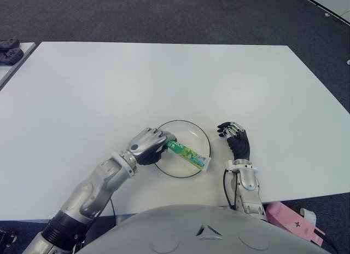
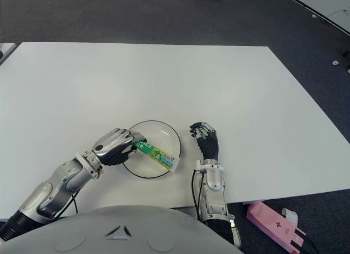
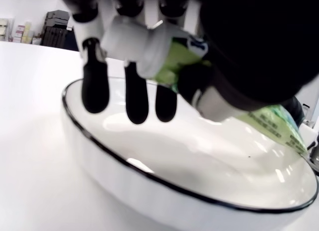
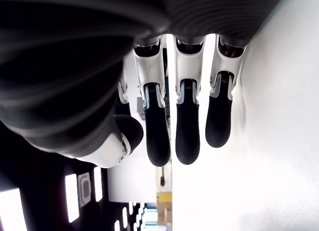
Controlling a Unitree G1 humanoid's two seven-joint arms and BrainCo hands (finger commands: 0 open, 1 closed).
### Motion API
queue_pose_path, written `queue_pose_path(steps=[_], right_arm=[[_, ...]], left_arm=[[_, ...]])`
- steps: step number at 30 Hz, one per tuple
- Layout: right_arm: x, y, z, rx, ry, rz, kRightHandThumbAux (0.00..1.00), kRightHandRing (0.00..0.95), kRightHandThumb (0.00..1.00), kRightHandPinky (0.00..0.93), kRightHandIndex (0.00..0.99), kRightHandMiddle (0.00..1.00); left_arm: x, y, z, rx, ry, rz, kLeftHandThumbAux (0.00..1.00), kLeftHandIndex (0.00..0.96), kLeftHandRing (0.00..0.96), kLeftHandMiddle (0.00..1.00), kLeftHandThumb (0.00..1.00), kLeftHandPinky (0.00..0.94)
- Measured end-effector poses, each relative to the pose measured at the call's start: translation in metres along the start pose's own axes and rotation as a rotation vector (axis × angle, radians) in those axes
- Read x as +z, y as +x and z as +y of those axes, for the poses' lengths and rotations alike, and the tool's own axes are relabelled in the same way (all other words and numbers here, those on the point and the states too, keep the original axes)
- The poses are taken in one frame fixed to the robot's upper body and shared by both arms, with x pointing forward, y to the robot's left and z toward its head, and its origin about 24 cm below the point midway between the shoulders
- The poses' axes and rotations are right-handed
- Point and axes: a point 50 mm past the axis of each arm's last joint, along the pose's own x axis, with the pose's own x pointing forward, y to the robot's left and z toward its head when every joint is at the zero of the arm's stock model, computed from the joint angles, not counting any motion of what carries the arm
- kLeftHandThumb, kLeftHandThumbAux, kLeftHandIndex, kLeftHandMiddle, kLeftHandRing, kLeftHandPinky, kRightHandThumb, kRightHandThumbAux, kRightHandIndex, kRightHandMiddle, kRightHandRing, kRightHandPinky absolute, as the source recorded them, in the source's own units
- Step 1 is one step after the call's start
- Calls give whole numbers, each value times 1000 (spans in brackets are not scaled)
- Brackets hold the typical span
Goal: Put the toothpaste on the table into the plate.
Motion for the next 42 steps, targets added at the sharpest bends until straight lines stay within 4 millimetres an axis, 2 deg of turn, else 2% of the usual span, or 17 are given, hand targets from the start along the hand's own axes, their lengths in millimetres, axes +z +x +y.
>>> queue_pose_path(steps=[4, 15, 30, 42], right_arm=[[0, 0, 0, 1, 1, 0, 725, 470, 708, 465, 428, 481], [0, 0, 0, 0, 0, 0, 725, 472, 709, 468, 428, 480], [0, 0, -2, -2, -9, 2, 726, 471, 709, 464, 429, 481], [0, 1, -2, -4, -8, 3, 725, 467, 709, 459, 429, 481]], left_arm=[[1, 1, 0, 12, 13, 3, 478, 14, 16, 16, 297, 23], [1, 0, 3, 58, 16, 21, 414, 0, 0, 0, 233, 0], [1, 1, 1, 141, -38, 83, 306, 0, 0, 0, 240, 0], [-4, 0, 8, 304, -59, 128, 294, 0, 0, 0, 303, 0]])
